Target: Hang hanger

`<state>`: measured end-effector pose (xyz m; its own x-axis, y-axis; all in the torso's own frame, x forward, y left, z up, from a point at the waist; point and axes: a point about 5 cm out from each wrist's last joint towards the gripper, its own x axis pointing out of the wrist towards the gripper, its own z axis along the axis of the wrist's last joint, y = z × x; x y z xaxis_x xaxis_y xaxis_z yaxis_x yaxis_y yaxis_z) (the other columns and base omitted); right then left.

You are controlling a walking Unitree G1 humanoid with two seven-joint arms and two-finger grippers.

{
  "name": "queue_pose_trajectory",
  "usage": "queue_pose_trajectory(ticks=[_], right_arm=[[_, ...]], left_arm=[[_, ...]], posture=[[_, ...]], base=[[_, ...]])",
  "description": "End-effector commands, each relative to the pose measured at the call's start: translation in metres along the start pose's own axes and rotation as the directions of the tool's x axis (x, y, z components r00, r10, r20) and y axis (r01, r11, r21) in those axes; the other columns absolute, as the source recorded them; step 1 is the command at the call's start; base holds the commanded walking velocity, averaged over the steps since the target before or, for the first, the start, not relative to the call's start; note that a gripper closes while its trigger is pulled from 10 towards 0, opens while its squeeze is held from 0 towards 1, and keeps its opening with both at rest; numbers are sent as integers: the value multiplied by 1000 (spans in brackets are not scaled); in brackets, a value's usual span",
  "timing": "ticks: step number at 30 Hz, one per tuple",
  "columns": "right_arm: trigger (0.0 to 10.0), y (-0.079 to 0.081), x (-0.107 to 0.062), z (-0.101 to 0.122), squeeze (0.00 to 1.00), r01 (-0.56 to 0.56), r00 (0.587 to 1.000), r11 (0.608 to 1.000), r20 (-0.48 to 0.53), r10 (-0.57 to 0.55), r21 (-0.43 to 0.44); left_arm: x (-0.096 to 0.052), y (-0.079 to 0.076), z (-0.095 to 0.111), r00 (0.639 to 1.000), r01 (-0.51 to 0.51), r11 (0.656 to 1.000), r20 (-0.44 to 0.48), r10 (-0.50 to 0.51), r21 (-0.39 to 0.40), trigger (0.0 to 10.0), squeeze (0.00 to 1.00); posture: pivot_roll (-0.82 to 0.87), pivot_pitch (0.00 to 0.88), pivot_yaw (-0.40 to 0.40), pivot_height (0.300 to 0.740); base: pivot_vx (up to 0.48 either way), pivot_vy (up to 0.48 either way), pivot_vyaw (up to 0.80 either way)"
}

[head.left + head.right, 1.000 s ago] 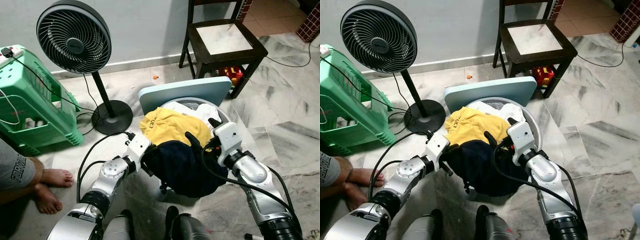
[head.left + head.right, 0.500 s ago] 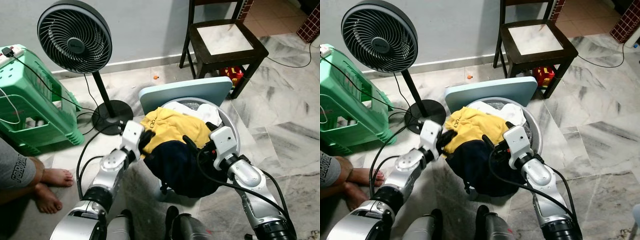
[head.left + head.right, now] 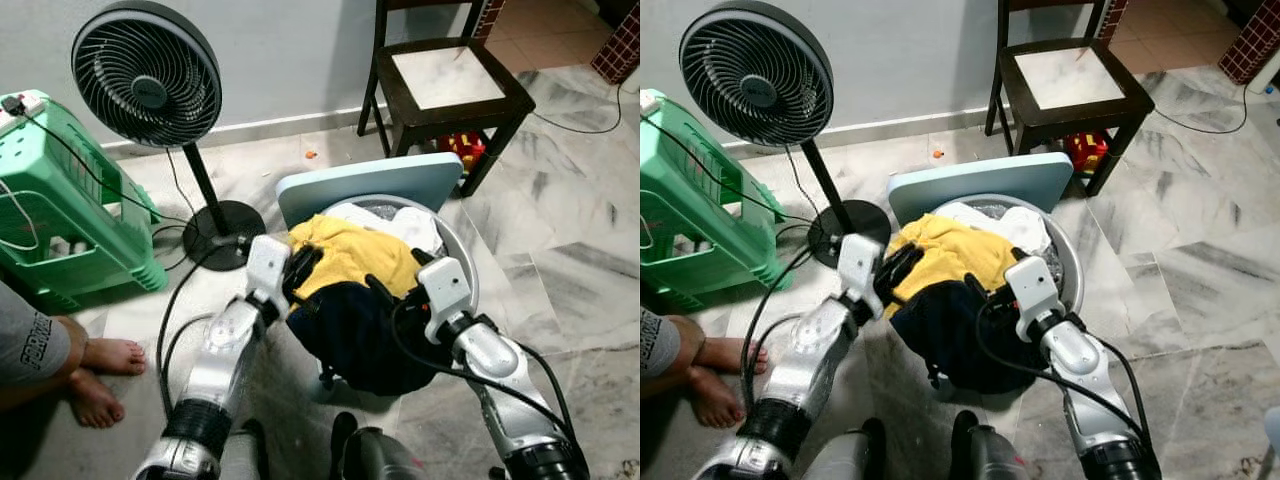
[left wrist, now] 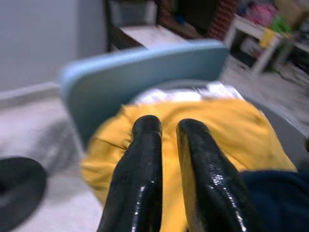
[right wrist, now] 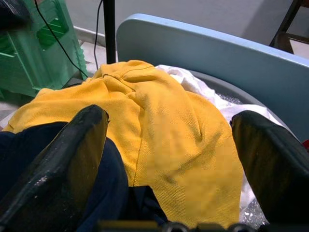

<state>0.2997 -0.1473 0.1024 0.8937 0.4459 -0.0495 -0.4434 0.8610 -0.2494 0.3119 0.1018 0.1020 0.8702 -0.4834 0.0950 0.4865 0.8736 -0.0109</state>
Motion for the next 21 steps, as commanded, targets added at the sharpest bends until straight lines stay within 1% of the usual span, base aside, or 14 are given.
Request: queue_pose_trajectory(ticks=[1, 2, 4, 5, 7, 9, 10, 11, 12, 14, 17, 21], right_arm=[[10000, 1, -5, -10, 0, 4, 999, 1000, -33, -4, 6], [10000, 1, -5, -10, 0, 4, 999, 1000, -34, -4, 5], [10000, 0, -4, -10, 0, 11, 999, 1000, -31, -11, -7], [10000, 0, -4, -10, 0, 11, 999, 1000, -31, -11, -7], [10000, -3, -4, -11, 0, 29, 999, 999, -37, -30, -20], [10000, -9, -6, -12, 0, 72, 996, 997, -42, -73, -39], [10000, -9, -6, -12, 0, 72, 996, 997, -42, -73, -39], [10000, -14, -8, -13, 0, 93, 995, 995, -44, -95, -40], [10000, -17, -9, -13, 0, 97, 994, 995, -47, -99, -35], [10000, -18, -9, -14, 0, 93, 994, 995, -50, -95, -38], [10000, -19, -11, -14, 0, 96, 994, 994, -52, -98, -46], [10000, -19, -11, -14, 0, 104, 993, 994, -49, -106, -47]], left_arm=[[-14, 1, -8, 999, -36, 999, -34, 36, -4, 10000, 1000], [-22, 1, -15, 997, -50, 999, -66, 48, -19, 10000, 1000], [-32, 0, -25, 993, -50, 998, -113, 45, -44, 10000, 1000], [-32, 0, -25, 993, -50, 998, -113, 45, -44, 10000, 1000], [-37, -3, -31, 990, -44, 997, -139, 35, -59, 10000, 1000], [-41, -11, -37, 985, -3, 996, -173, -13, -94, 10000, 1000], [-41, -11, -37, 985, -3, 996, -173, -13, -94, 10000, 1000], [-40, -16, -39, 980, 35, 994, -192, -55, -105, 10000, 1000], [-37, -20, -39, 978, 49, 992, -199, -71, -114, 10000, 1000], [-33, -21, -38, 978, 51, 993, -198, -71, -104, 10000, 1000], [-27, -26, -35, 976, 81, 992, -192, -99, -99, 10000, 1000], [-22, -25, -34, 975, 92, 990, -194, -111, -106, 10000, 1000]], posture=[[28, 291, -10, 740], [39, 290, -15, 740], [43, 291, -16, 740], [43, 291, -16, 740], [46, 296, -19, 740], [48, 298, -23, 740], [48, 298, -23, 740], [47, 300, -22, 740], [47, 300, -22, 740], [40, 303, -22, 740], [29, 305, -17, 740], [17, 305, -10, 740]], base=[[0, 0, 0], [0, 0, 0], [0, 0, 0], [0, 0, 0], [0, 0, 0], [0, 0, 0], [0, 0, 0], [0, 0, 0], [0, 0, 0], [0, 0, 0], [0, 0, 0], [0, 0, 0]])
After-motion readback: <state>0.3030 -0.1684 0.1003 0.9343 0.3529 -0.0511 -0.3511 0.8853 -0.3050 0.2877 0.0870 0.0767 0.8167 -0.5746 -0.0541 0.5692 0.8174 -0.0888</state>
